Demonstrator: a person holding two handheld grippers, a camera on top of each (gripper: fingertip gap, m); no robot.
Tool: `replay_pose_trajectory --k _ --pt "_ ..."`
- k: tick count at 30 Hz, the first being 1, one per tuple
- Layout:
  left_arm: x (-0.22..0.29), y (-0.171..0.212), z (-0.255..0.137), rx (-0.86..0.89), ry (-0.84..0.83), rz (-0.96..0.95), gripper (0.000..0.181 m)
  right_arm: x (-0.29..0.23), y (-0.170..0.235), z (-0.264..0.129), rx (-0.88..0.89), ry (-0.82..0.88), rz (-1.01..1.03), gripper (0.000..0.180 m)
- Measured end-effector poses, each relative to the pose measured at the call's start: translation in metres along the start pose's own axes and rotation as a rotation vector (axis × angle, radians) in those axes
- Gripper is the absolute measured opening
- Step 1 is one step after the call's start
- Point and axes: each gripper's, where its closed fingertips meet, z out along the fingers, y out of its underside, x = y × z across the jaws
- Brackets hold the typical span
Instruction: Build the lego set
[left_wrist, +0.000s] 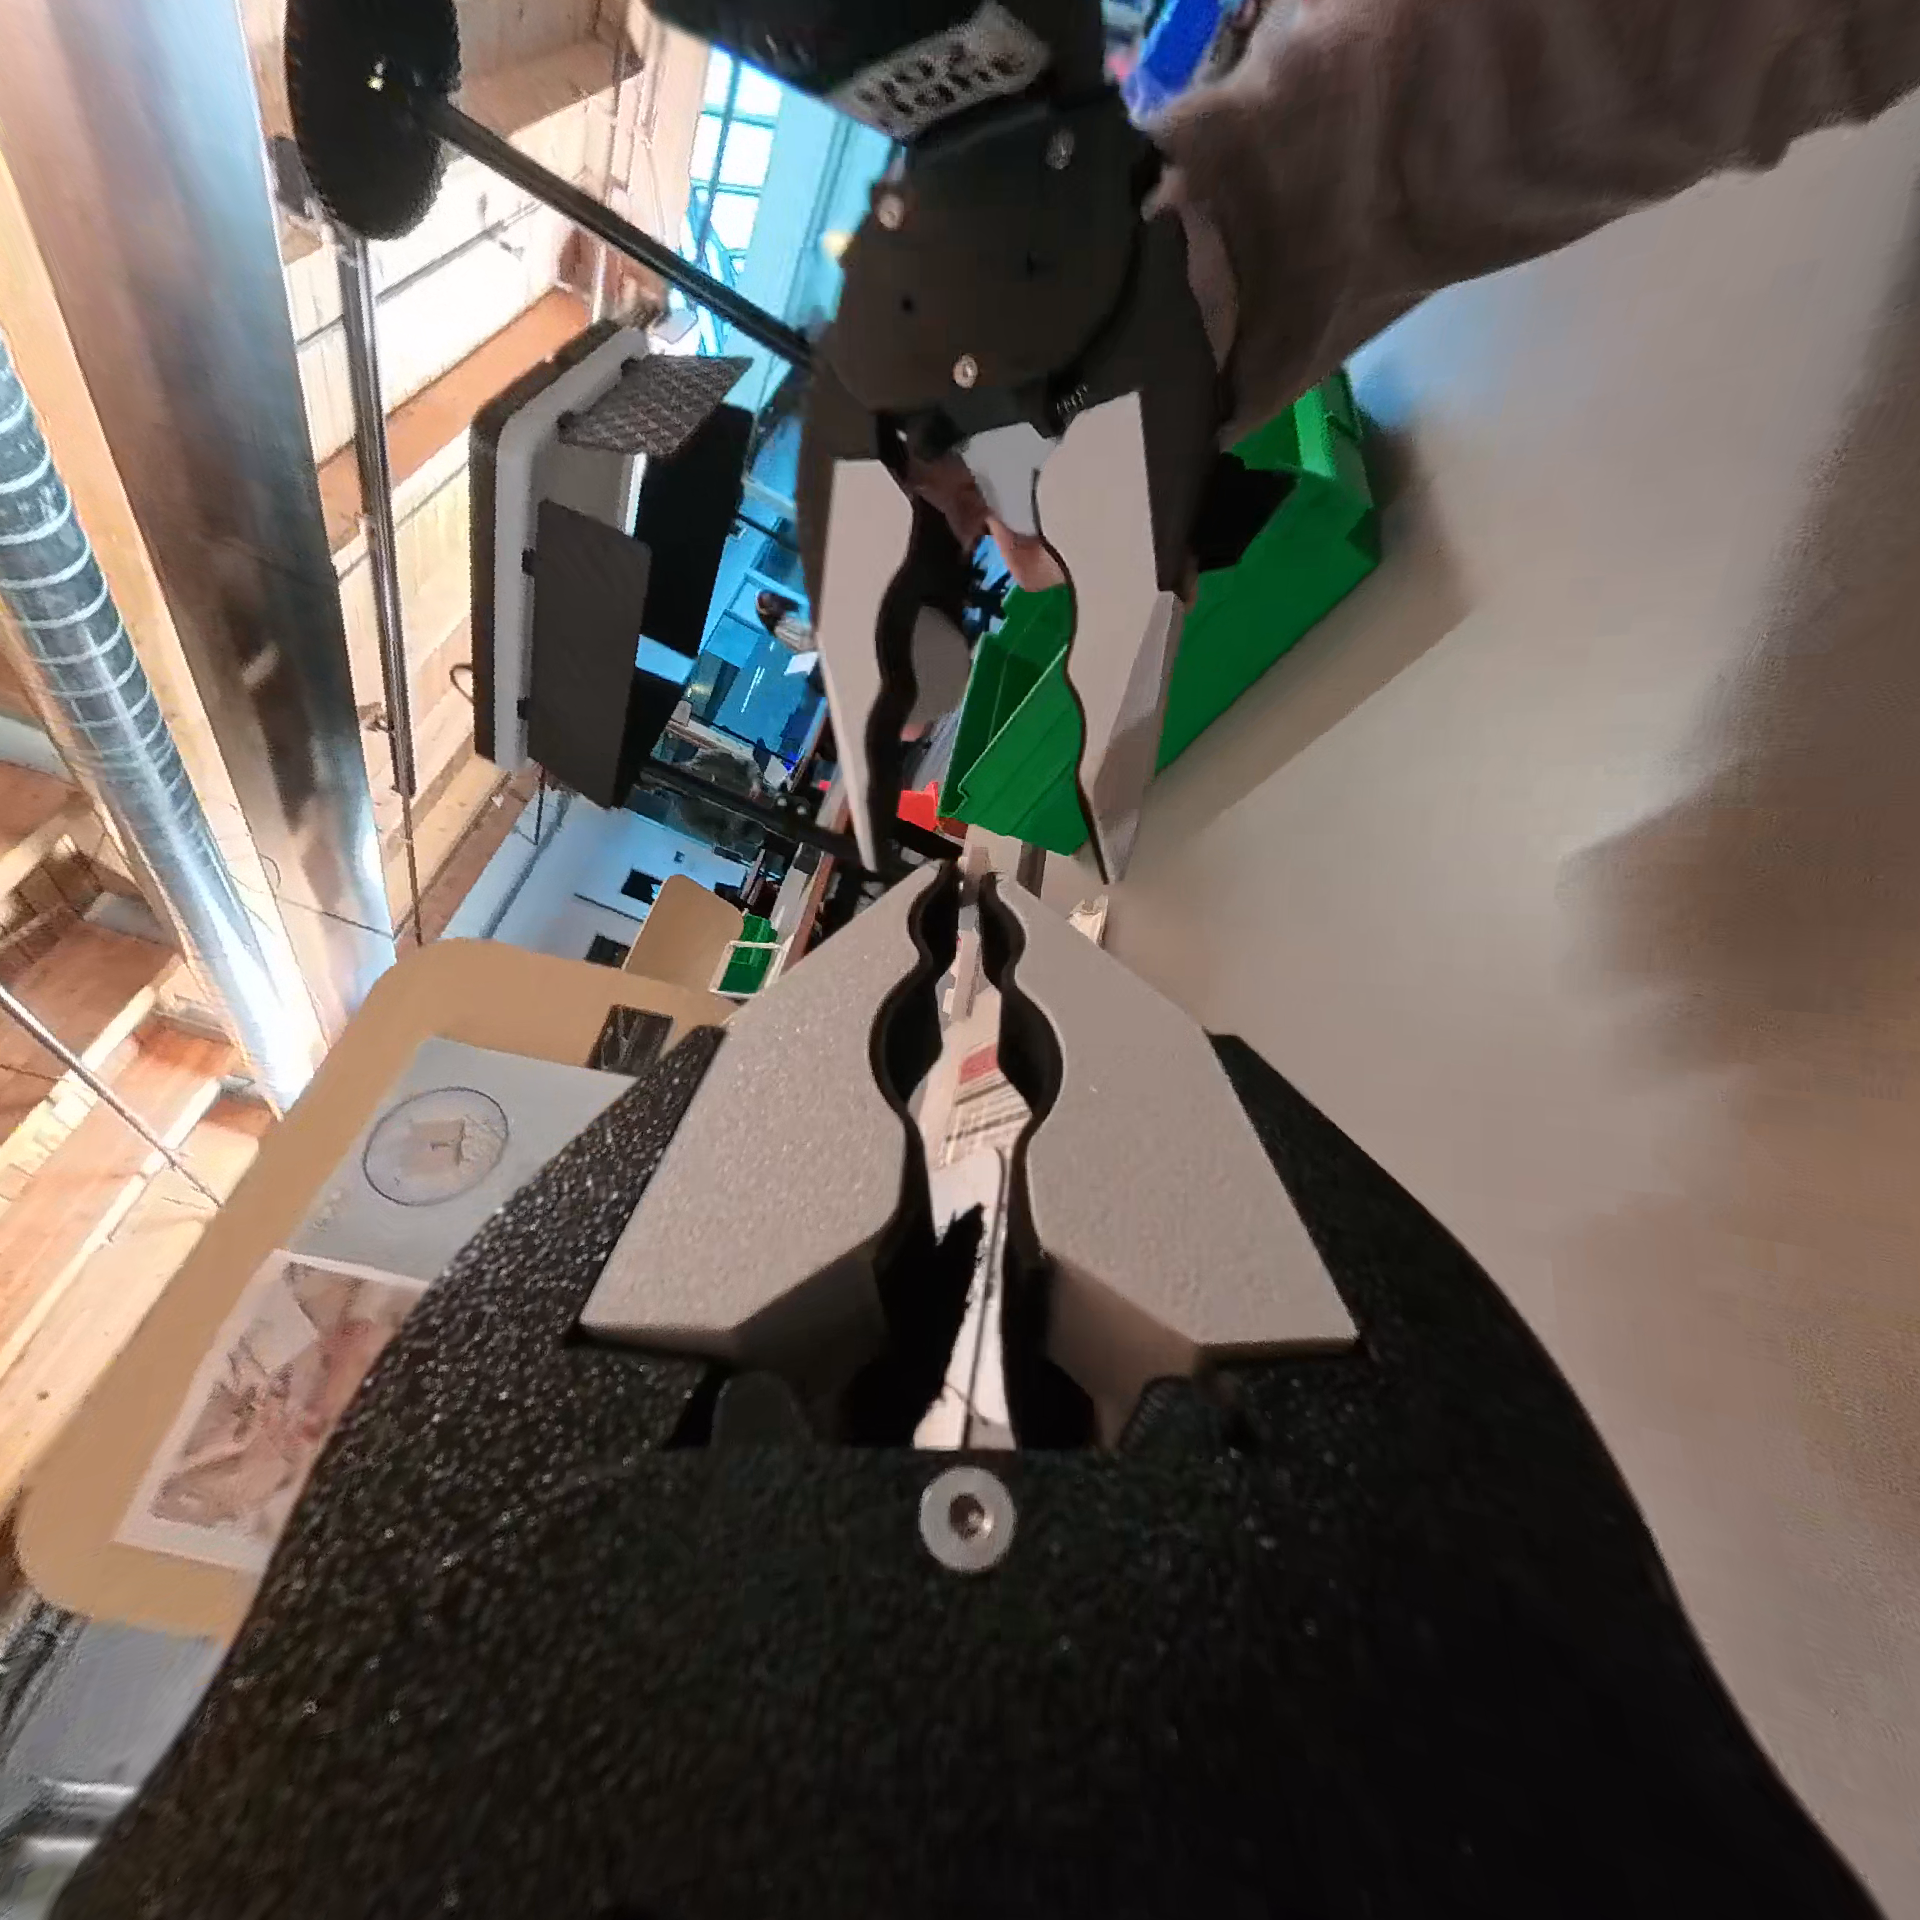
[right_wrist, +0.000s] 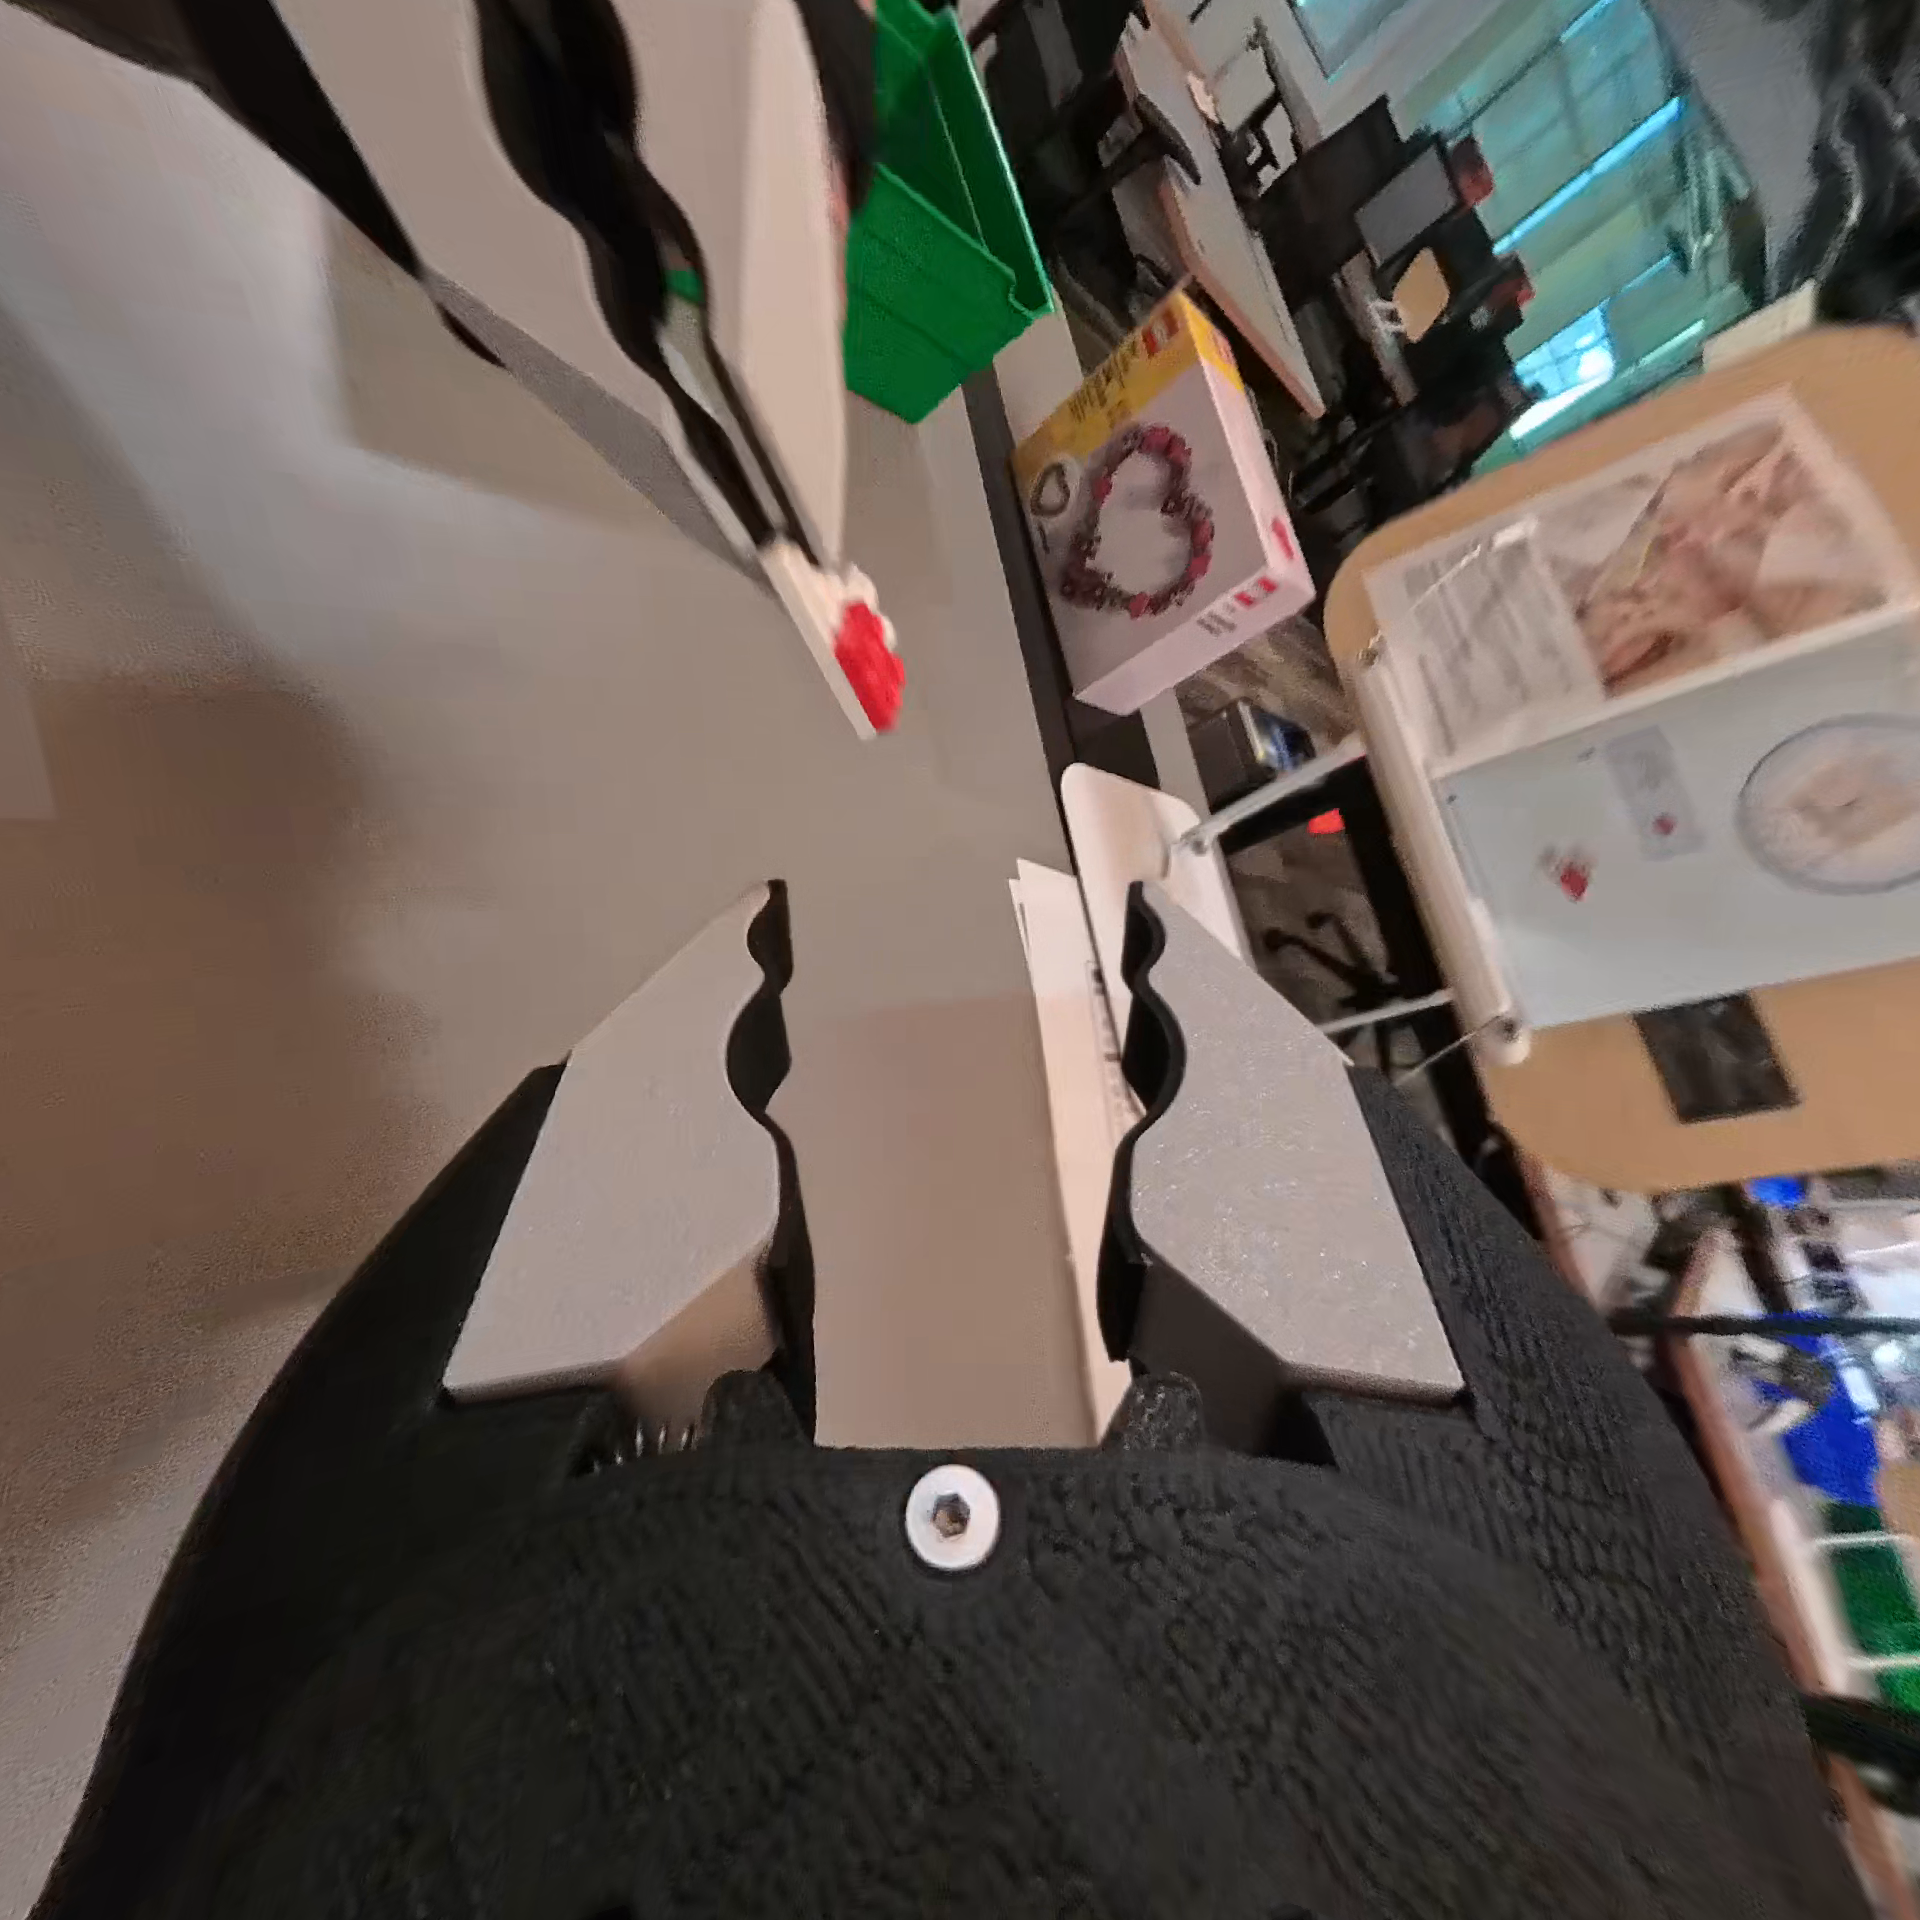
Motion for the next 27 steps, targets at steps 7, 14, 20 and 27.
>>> replay_pose_trajectory --k 7,14,20,27 --pt "0.070 0.035 0.005 -0.170 0.047 0.025 0.002 -0.003 0.050 0.015 0.143 0.125 0.339 0.055" --pt "0.108 0.047 0.003 -0.273 0.136 -0.021 0.002 -0.047 0.068 0.014 0.061 0.101 0.437 0.050" --pt "0.113 0.031 0.002 -0.231 0.131 -0.050 0.002 -0.095 0.026 0.009 0.153 0.036 -0.013 0.031" --pt "0.108 0.015 -0.004 -0.155 0.126 -0.127 0.002 -0.114 0.016 0.017 0.115 0.056 -0.264 0.008"
